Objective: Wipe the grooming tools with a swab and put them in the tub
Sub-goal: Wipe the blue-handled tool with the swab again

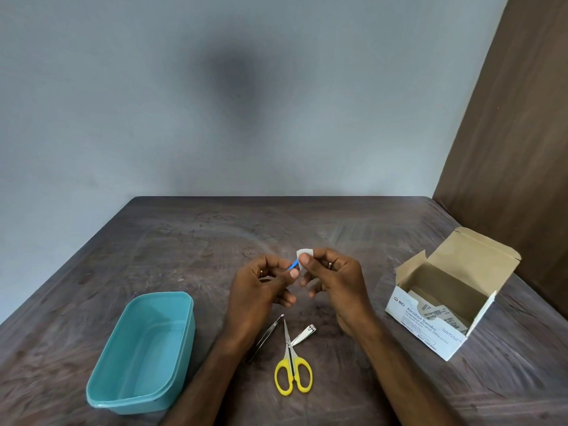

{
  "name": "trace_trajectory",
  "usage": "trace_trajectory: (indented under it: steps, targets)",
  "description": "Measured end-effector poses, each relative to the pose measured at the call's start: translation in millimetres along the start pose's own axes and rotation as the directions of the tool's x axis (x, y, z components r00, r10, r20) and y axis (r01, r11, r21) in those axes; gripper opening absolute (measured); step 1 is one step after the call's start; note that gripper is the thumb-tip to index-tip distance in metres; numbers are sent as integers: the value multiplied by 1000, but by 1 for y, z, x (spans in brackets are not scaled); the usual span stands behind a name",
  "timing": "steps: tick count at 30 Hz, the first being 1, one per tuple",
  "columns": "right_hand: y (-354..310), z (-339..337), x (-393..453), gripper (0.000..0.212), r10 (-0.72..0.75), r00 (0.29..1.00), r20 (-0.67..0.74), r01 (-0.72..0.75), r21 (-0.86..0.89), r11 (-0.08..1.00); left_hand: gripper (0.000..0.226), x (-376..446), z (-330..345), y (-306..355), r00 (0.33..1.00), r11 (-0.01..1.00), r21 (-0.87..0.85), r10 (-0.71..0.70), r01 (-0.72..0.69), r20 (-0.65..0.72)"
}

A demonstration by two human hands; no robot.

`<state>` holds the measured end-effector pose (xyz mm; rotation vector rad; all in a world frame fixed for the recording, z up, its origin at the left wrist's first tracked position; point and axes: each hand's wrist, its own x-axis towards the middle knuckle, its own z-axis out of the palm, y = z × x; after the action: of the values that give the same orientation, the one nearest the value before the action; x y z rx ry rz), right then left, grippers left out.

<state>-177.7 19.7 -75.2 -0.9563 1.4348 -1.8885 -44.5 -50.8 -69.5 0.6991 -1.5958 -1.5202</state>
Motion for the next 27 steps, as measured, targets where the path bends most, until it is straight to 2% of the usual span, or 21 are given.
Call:
trace_trajectory:
  steps: [5, 10, 18, 22, 27]
  targets:
    - [0, 0, 1, 9, -4, 1000, 2, 4, 29, 1000, 11, -2, 0, 2, 1000, 1000, -5, 1, -1, -15]
    - [1, 0, 1, 21, 1, 1000, 6, -1, 2, 1000, 11, -4, -1, 4, 999, 1000, -1, 5, -5, 34]
    - [1, 1, 0, 8, 36, 999, 33, -38, 47, 998, 15, -4, -3, 5, 997, 999, 46, 23, -27, 70]
    - [2, 1, -1, 9, 29, 996, 83, -29, -2, 1000, 15, -4, -5, 5, 997, 998, 48, 25, -29, 74]
    - [3, -1, 2, 13, 17, 1000, 0, -17, 33, 999, 15, -1, -4, 4, 994, 999, 26, -38, 36, 102]
